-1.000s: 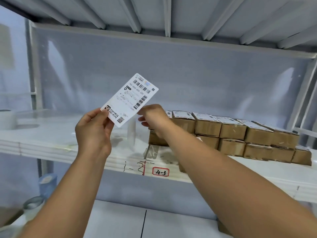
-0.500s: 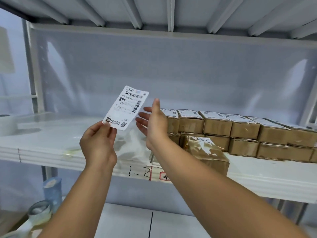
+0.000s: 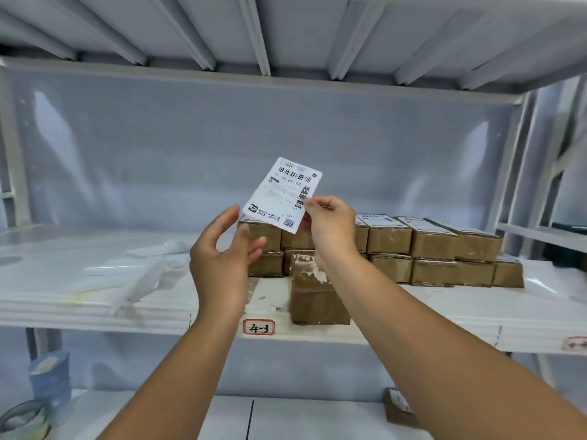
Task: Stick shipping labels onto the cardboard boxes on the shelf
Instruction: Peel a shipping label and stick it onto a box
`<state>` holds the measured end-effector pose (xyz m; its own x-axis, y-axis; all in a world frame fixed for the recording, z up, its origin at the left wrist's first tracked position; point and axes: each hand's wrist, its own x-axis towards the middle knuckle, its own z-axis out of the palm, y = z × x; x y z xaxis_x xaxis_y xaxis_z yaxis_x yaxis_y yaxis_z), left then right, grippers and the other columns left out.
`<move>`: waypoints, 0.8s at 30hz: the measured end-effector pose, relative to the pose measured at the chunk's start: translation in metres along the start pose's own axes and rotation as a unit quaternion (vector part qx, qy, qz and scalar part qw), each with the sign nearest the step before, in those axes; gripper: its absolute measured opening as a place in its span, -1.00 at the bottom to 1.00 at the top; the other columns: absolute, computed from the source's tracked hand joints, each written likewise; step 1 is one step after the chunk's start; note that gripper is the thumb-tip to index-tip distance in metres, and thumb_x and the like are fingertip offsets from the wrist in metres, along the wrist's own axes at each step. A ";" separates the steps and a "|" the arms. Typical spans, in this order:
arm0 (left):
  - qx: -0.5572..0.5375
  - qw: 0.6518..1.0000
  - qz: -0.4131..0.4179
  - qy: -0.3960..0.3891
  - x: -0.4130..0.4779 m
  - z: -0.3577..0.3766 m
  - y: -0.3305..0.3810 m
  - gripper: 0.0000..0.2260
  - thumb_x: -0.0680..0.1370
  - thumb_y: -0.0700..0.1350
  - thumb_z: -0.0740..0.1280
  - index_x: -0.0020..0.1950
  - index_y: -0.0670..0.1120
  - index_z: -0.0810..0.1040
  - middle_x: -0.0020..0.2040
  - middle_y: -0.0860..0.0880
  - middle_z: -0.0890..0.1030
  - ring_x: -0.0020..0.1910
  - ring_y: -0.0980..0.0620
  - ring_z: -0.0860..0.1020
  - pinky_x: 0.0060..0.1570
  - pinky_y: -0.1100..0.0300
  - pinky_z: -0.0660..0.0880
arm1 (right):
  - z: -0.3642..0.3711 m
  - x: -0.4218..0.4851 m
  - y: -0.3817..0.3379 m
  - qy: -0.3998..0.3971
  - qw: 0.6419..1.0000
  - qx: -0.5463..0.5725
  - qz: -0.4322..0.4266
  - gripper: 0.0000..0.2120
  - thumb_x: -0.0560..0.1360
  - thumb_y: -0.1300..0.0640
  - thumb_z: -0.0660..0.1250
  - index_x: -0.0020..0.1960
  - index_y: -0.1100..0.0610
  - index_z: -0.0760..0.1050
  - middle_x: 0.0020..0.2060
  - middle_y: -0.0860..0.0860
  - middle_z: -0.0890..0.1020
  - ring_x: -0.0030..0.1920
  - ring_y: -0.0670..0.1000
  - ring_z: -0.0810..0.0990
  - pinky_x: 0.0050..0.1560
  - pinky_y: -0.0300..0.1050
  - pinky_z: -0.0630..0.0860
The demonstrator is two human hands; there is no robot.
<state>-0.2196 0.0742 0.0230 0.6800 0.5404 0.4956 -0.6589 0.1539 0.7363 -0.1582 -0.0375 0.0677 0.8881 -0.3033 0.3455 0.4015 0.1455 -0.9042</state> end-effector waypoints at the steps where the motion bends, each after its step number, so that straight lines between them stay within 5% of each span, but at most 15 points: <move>1: 0.014 1.000 0.013 -0.010 -0.005 0.005 0.000 -0.72 0.56 -0.20 0.31 0.21 0.11 0.47 0.04 0.19 0.57 -0.27 0.07 0.67 -0.25 0.31 0.57 | -0.011 0.002 -0.001 0.012 1.000 -0.003 0.001 -0.84 0.53 0.26 0.31 -0.21 0.10 0.49 -0.19 0.05 0.67 -0.20 0.03 0.65 -0.04 -0.04 0.60; 4: 0.099 0.994 0.026 -0.037 -0.006 0.014 -0.008 -0.72 0.54 -0.13 0.34 0.17 0.18 0.45 0.05 0.18 0.55 -0.16 0.09 0.62 -0.16 0.24 0.56 | -0.041 0.010 -0.003 0.032 0.999 0.013 0.028 -0.82 0.54 0.29 0.27 -0.22 0.13 0.48 -0.16 0.09 0.68 -0.13 0.10 0.66 -0.11 -0.03 0.61; 9: 0.240 0.946 -0.013 -0.215 -0.003 0.022 -0.037 -0.73 0.53 0.07 0.30 0.21 0.08 0.50 0.12 0.16 0.56 0.10 0.20 0.50 0.08 0.27 0.39 | -0.075 0.017 0.005 -0.012 0.993 -0.028 0.111 -0.89 0.53 0.27 0.28 -0.17 0.17 0.51 -0.17 0.14 0.69 -0.15 0.16 0.68 0.01 0.14 0.61; 12: 0.239 0.934 -0.044 -0.264 -0.001 0.019 -0.054 -0.65 0.55 0.19 0.12 0.26 0.09 0.44 0.17 0.17 0.52 0.17 0.21 0.47 0.06 0.38 0.34 | -0.085 0.019 0.015 -0.019 0.987 -0.075 0.144 -0.90 0.52 0.25 0.30 -0.17 0.20 0.53 -0.26 0.10 0.67 -0.29 0.09 0.62 -0.19 -0.05 0.54; 16: 0.232 0.915 -0.094 -0.315 0.009 0.014 -0.072 -0.46 0.41 0.49 -0.05 0.27 0.30 0.34 0.37 0.14 0.41 0.35 0.11 0.38 0.39 0.01 0.26 | -0.087 0.020 0.028 -0.018 0.975 -0.079 0.208 -0.91 0.47 0.23 0.34 -0.21 0.17 0.54 -0.36 0.03 0.60 -0.46 -0.05 0.46 -0.61 -0.32 0.25; 21: 0.275 0.884 -0.115 -0.359 0.011 0.016 -0.071 -0.37 0.44 0.37 -0.14 0.48 0.21 0.15 0.45 0.15 0.29 0.43 0.10 0.26 0.38 0.10 0.16 | -0.089 0.020 0.037 -0.030 0.971 -0.063 0.228 -0.81 0.46 0.23 0.33 -0.33 0.12 0.48 -0.57 -0.07 0.49 -0.65 -0.15 0.36 -0.67 -0.37 0.15; 24: 0.291 0.880 -0.108 -0.360 0.008 0.017 -0.069 -0.41 0.49 0.29 -0.16 0.50 0.16 0.12 0.43 0.16 0.29 0.41 0.11 0.26 0.24 0.25 0.14 | -0.089 0.021 0.045 -0.034 0.970 -0.071 0.231 -0.80 0.44 0.23 0.33 -0.36 0.09 0.46 -0.56 -0.09 0.45 -0.58 -0.12 0.29 -0.64 -0.34 0.17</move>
<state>-0.1637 0.0540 -0.0162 0.9349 -0.1459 0.3234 -0.3548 -0.3743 0.8567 -0.1417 -0.1210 0.0120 0.9806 -0.1725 -0.0927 -0.0728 0.1184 -0.9903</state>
